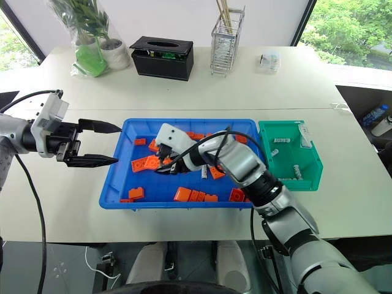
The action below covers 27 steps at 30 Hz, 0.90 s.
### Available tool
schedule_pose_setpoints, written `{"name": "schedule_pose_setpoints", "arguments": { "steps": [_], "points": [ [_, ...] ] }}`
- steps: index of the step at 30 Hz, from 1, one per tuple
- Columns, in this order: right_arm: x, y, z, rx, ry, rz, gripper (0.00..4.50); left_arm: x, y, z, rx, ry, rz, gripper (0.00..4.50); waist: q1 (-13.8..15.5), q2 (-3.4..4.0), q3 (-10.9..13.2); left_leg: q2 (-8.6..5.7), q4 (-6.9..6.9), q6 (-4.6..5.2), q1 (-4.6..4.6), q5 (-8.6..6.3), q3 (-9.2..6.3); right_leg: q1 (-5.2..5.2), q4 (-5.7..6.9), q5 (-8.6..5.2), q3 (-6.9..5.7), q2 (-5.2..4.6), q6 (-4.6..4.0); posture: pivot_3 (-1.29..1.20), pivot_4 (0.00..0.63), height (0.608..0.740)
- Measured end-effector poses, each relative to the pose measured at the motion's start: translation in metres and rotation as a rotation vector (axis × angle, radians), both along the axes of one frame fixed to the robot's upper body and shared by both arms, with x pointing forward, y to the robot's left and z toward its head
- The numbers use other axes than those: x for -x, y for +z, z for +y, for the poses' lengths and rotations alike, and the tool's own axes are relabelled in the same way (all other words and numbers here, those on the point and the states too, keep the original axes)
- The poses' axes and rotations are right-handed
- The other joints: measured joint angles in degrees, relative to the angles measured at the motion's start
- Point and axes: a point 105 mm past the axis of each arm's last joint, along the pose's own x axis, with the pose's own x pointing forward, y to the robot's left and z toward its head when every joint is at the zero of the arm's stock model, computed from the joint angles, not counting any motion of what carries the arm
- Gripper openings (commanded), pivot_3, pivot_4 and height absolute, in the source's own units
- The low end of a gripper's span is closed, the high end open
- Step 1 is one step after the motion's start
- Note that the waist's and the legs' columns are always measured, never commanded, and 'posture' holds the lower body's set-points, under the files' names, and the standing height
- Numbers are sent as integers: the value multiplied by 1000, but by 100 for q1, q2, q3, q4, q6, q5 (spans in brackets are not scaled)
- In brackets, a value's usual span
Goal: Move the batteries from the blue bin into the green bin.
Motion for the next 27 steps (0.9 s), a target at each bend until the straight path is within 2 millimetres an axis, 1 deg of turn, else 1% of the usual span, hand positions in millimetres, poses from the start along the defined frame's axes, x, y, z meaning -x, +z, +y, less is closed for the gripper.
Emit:
{"name": "schedule_pose_setpoints", "arguments": {
  "steps": [2,3,6,9,10,12,13,15,16,18,20,23,25,27],
  "points": [
    [1,-8,0,31,22,2,3603,0,2,0,0,-1,-6,4500,3,0,0,-1,1,0,0,0,1,0,0,0,0,-2,0,0,150,736],
    [1,-8,-4,49,36,-7,4148,0,1,0,0,-1,-5,4500,4,0,0,-1,1,0,-1,0,1,0,0,0,0,-2,0,0,150,736],
    [-8,2,-22,95,50,-64,4148,0,1,-1,0,-1,-5,4500,5,0,0,-1,3,-1,-1,0,1,0,0,0,0,-3,0,0,150,736],
    [-17,18,-55,162,53,-146,4148,0,1,-1,-1,-2,-5,4500,16,0,0,-1,2,0,-1,0,0,0,-1,0,-1,-3,0,0,150,736],
    [-17,22,-70,196,59,-163,4148,0,1,-1,-2,-4,-6,4500,21,0,0,-1,1,0,-2,0,0,-1,-2,0,-2,-3,0,0,150,736],
    [-18,28,-92,239,48,-180,4148,1,1,-1,-2,-4,-5,4500,14,0,0,-1,-1,0,-1,0,0,-1,-3,-1,-3,-3,0,0,150,736],
    [-17,29,-101,253,47,-191,4148,1,1,-1,-3,-4,-5,4500,10,0,0,-1,-1,0,1,0,-1,-1,-3,-1,-3,-1,0,0,150,736],
    [-14,25,-111,275,51,-192,4148,1,1,-1,-2,-4,-5,4500,-16,0,0,0,-3,0,3,0,0,-1,-2,-1,-1,1,0,0,150,736],
    [-11,19,-115,283,56,-181,4148,1,1,-1,-2,-5,-5,4500,-20,0,0,1,-4,0,5,0,-1,-1,-2,-1,-1,3,0,0,150,736],
    [-7,9,-117,289,63,-169,4148,1,1,-2,-2,-5,-5,4500,-21,0,0,1,-4,0,5,0,-1,-2,0,-1,-1,3,0,0,150,736],
    [-7,5,-117,297,68,-185,4148,1,2,-2,-2,-6,-7,4500,-14,0,0,1,-3,0,4,0,0,-2,0,-1,-1,3,0,0,150,736],
    [-13,3,-113,292,59,-230,4148,0,2,-2,-2,-7,-9,4500,-4,-1,0,1,-1,-1,5,0,1,0,-1,-1,0,2,-1,0,150,736],
    [-19,-1,-108,275,40,-234,4148,0,4,-3,-1,-12,-15,4500,2,-1,0,1,0,-1,4,1,1,0,0,-1,-1,2,-1,0,150,736],
    [-23,-5,-110,281,24,-240,4148,0,6,-4,0,-16,-20,4500,14,-1,0,0,-1,-1,3,1,1,0,-1,-1,-1,2,-1,0,150,736]
  ]
}}
